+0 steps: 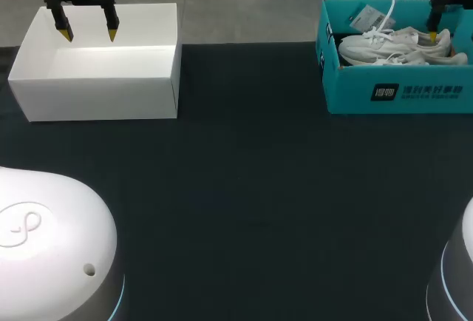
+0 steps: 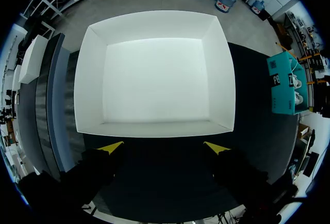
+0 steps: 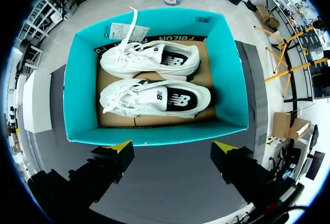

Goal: Take the shoe out of the shoebox, open the shoe tongue, remove and reinsert the insole, then place the shoe into the shoebox

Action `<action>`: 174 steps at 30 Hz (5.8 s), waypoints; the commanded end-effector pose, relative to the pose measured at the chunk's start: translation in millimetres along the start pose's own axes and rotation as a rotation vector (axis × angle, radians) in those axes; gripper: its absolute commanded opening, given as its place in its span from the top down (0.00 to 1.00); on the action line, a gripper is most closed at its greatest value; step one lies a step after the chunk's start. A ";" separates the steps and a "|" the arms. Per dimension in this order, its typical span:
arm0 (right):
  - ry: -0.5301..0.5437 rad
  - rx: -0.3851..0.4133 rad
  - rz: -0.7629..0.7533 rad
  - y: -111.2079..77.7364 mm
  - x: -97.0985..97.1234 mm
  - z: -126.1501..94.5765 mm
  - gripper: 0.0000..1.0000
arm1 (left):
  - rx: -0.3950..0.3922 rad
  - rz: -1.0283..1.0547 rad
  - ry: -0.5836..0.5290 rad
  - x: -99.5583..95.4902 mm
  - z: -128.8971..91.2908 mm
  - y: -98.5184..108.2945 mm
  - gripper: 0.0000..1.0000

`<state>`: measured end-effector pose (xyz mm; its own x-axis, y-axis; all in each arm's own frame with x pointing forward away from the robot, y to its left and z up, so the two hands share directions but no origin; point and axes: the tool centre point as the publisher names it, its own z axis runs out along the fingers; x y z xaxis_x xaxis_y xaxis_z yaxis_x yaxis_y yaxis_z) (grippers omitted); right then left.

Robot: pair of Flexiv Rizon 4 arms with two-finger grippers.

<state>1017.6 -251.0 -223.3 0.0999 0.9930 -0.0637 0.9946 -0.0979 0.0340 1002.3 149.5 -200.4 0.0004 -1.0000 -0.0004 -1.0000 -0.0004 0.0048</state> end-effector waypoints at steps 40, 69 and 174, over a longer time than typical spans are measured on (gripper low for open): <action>-0.028 0.000 -0.024 42.8 -57.1 93.6 0.00 | 0.001 0.000 0.000 -0.2 -0.2 0.6 0.00; -0.042 0.054 -0.007 49.9 -66.9 130.8 1.00 | 0.001 0.000 0.000 -0.2 -0.2 0.6 0.00; -0.111 -0.092 0.115 -33.6 44.4 -87.6 1.00 | 0.001 0.000 0.000 -0.2 -0.2 0.6 0.00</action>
<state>1008.9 -211.2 -138.5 0.2169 0.9638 -0.1548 0.9757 -0.2091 0.0650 1002.3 149.5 -200.4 0.0003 -1.0000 -0.0004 -1.0000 -0.0003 0.0049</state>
